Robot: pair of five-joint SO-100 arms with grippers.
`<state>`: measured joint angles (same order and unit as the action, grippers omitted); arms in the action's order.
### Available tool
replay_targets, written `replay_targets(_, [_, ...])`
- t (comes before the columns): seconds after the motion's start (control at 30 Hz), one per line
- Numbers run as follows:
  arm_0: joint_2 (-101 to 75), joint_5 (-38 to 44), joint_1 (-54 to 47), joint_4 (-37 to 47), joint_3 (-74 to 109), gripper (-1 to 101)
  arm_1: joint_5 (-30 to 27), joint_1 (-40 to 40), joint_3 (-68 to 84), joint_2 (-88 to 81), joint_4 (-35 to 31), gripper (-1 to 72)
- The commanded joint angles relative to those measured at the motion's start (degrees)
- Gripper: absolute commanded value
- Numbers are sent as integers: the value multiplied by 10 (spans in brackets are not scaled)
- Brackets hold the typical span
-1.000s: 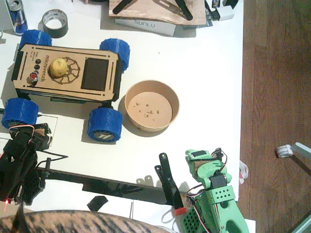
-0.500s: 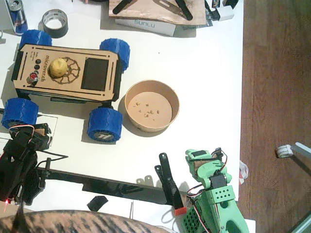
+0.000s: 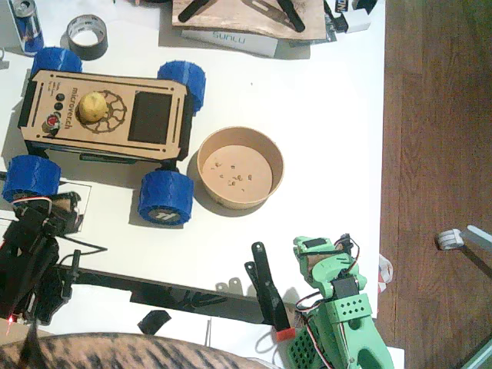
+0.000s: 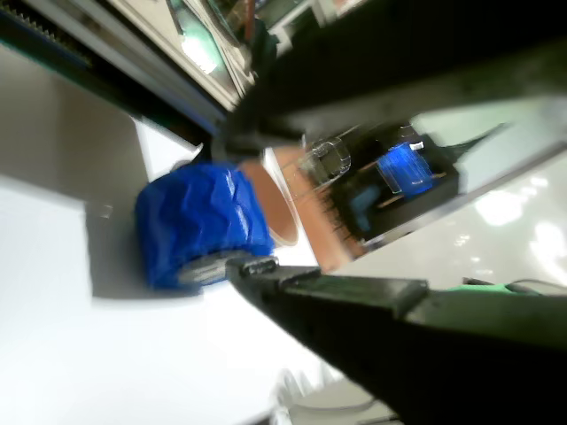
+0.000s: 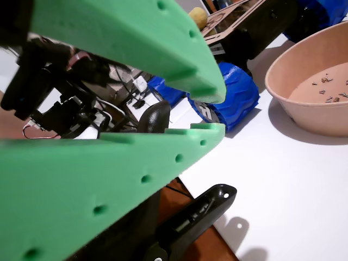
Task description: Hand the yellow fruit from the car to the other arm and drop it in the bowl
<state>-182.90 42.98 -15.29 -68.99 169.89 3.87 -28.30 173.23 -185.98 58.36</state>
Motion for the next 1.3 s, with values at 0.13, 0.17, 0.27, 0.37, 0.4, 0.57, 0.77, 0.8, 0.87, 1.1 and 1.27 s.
replay_targets(0.13, [204,2,4,39,-207,206,-6,-5,-4,-4,-12,0])
replay_targets(0.17, [229,2,4,41,-229,215,-6,-5,-4,-4,-12,0])
replay_targets(0.27, [274,2,4,37,-285,253,-6,-5,-4,-4,-12,0])
replay_targets(0.37, [338,2,5,30,-331,258,-6,-5,-4,-4,-13,0])
replay_targets(0.4, [365,2,8,23,-348,254,-6,-5,-4,-4,-13,0])
replay_targets(0.57, [432,-50,39,-15,-409,276,-6,-5,-4,-4,-13,0])
replay_targets(0.77, [451,-191,123,-36,-459,284,-6,-5,-4,-4,-13,0])
replay_targets(0.8, [453,-202,140,-33,-460,282,-6,-5,-4,-4,-13,0])
replay_targets(0.87, [459,-217,173,-26,-458,277,-6,-5,-4,-4,-13,0])
replay_targets(1.1, [481,-222,227,12,-456,288,-6,-5,-4,-4,-13,0])
replay_targets(1.27, [483,-222,229,32,-458,310,-6,-5,-4,-4,-13,0])
